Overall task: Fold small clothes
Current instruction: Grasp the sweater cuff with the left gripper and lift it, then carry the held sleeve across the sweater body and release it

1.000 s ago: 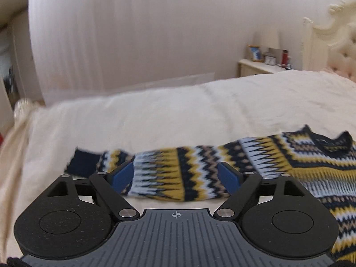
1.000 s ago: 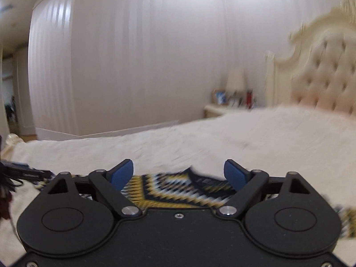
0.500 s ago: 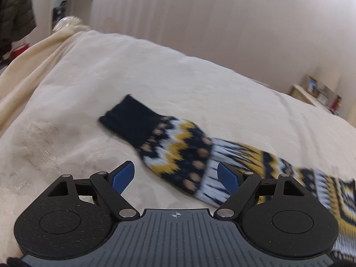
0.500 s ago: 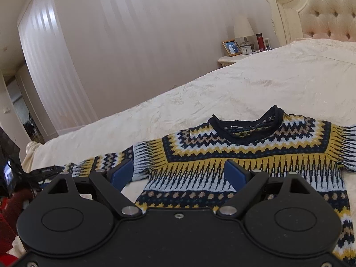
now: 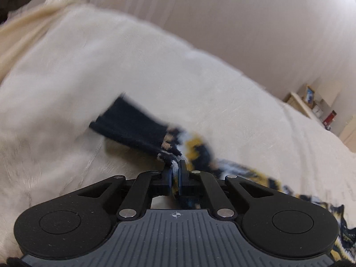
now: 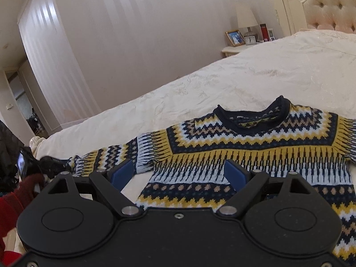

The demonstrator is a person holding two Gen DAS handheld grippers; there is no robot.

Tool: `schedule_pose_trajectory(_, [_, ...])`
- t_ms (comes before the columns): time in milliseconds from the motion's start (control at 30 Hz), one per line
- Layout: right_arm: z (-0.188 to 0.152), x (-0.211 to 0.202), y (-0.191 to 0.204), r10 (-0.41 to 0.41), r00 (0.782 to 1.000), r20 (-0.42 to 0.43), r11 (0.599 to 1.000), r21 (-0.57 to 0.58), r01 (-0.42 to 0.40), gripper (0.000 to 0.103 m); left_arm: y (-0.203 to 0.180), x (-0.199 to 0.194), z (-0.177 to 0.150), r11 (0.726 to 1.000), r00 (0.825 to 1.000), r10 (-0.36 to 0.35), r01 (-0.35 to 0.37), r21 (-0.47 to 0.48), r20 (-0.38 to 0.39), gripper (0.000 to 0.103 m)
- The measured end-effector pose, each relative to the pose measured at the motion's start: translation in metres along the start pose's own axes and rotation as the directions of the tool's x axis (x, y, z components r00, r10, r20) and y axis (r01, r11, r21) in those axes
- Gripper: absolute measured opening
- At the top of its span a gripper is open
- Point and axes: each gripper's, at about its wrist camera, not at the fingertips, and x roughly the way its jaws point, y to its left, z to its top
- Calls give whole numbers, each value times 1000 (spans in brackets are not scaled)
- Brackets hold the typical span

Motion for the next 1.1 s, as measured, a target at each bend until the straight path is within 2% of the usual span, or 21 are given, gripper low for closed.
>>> schedule_pose_trajectory(100, [1,3,-6,-19,999,-35,1000,24,20,89,-28,-23,14,995,999,-38,35,94,26,5])
schedule_pose_trajectory(233, [1,2,-14,-67,995,-69,997,40,69,89,-71,-55,33,974,990,-127,111,196,68,5])
schedule_pose_trajectory(400, [3,-9,-32,-128,987,-93,986,95,137,89,-151,-90,42,919,966,-246,204,338,85,5])
schedule_pose_trajectory(500, [5,-16,-50,-145,984,-107,973,167,162,89,-205,-106,34,869,943,-323,262,419,79,5])
schedule_pose_trajectory(667, [12,-36,-82,-165,983,-80,942,282,181,89,-289,-115,-2,774,901,-433,365,517,13,5])
schedule_pose_trajectory(767, [17,-52,-94,-225,974,-34,929,294,224,89,-331,-109,-32,720,875,-482,420,552,-38,5])
schedule_pose_trajectory(933, [24,-79,-113,-329,944,35,901,311,303,89,-379,-94,-89,665,841,-522,505,551,-141,5])
schedule_pose_trajectory(1033, [26,-89,-127,-369,928,53,878,348,329,89,-396,-89,-118,642,822,-534,546,539,-198,5])
schedule_pose_trajectory(1100, [26,-93,-135,-377,924,56,864,380,330,89,-406,-89,-138,630,817,-530,559,540,-228,5])
